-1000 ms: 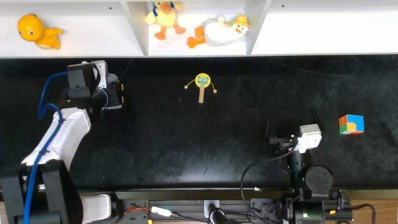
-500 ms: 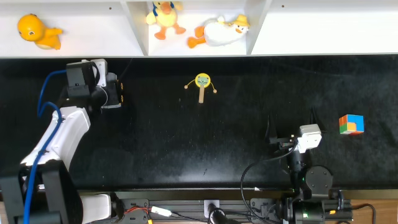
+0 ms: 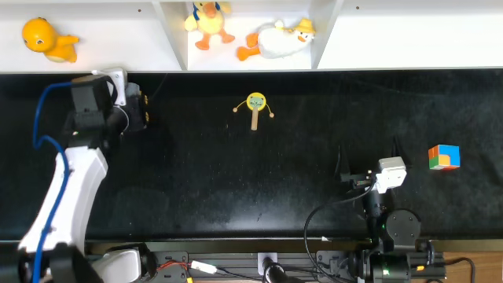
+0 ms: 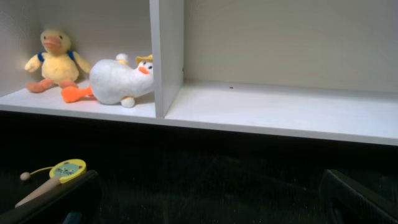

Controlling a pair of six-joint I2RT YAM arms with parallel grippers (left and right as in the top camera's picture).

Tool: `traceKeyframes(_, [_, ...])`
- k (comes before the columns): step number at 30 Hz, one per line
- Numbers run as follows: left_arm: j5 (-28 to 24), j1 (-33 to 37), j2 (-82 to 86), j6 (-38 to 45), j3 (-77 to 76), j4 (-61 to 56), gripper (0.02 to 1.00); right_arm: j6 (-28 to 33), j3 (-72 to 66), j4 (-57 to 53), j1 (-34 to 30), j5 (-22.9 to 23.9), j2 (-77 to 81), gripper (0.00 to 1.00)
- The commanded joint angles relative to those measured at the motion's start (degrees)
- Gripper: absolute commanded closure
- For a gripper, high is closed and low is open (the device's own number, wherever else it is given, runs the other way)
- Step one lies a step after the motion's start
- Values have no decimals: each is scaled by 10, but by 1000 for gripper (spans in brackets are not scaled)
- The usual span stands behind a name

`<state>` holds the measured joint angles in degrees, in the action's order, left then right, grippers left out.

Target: Store Toys

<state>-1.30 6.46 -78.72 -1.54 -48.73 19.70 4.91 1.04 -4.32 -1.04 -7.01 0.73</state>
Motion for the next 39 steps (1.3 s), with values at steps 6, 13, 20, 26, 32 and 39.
traceKeyframes(6, [51, -18, 32, 27, -17, -45, 691, -2, -7, 3, -1, 6, -5, 7])
traceKeyframes(13, [71, -19, 8, 42, -24, -113, 706, -2, -7, 3, -1, 6, -5, 5])
traceKeyframes(20, [57, -19, -53, 46, -77, -119, 746, -2, -7, 3, -1, 6, -5, 7])
traceKeyframes(26, [52, -19, -94, 46, -108, -141, 768, -2, -7, 3, -1, 6, -5, 5])
traceKeyframes(32, [45, -19, -108, 45, -110, -176, 787, -2, -7, 3, -1, 6, -5, 5])
traceKeyframes(39, [29, -10, -113, 45, -110, -211, 803, -2, -7, 3, -1, 6, -5, 7])
